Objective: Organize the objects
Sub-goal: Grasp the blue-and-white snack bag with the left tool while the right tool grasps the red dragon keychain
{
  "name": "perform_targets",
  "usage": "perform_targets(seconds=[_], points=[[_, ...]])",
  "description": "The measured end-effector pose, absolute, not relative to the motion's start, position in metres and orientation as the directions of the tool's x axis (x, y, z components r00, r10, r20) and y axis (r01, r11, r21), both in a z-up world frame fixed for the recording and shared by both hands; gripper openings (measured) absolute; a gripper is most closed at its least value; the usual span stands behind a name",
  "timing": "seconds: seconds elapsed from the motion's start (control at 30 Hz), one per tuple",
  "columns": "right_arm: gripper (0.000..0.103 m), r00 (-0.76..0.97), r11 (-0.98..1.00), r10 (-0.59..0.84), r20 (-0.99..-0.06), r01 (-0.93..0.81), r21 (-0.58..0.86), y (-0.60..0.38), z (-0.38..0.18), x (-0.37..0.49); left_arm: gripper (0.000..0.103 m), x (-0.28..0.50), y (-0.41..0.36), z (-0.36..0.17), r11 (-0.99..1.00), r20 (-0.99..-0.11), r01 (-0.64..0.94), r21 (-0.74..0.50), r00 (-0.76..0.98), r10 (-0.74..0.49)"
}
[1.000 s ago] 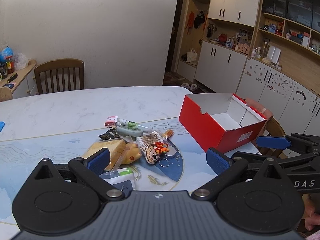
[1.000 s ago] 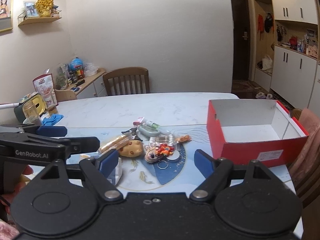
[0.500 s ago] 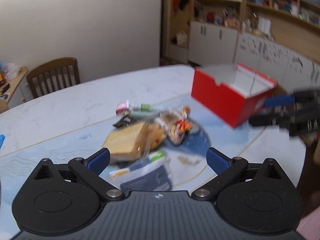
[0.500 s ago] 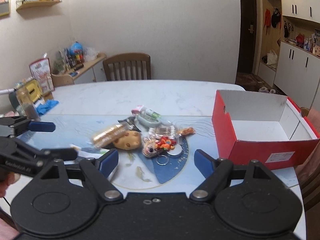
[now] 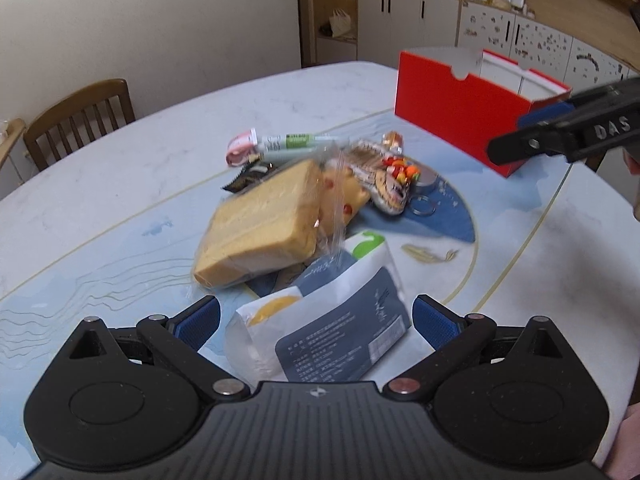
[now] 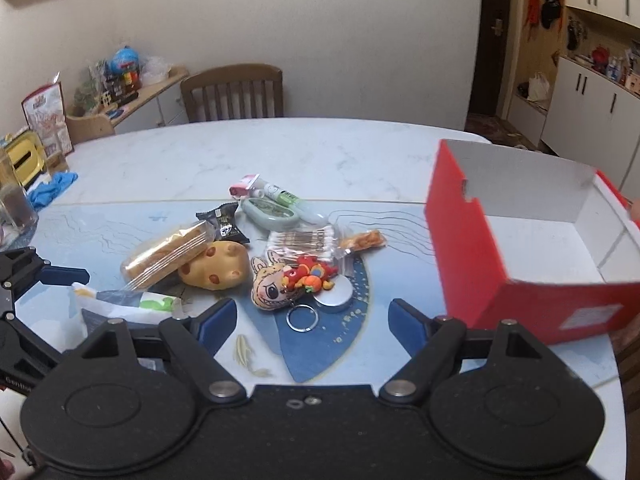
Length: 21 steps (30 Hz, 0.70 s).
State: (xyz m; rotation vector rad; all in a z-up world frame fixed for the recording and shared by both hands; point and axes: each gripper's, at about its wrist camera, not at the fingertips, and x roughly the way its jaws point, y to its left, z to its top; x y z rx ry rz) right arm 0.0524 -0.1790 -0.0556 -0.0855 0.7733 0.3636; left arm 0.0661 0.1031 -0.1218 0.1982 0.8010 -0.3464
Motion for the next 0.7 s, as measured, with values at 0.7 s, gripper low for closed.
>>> perform_targets(seconds=[0.7], points=[[0.080, 0.557, 0.938, 0.284, -0.780, -0.329, 0.107, -0.150, -0.109, 0.138, 0.098, 0.080, 0.107, -0.152, 0.918, -0.755, 0.397, 0.010, 0.605, -0.254]])
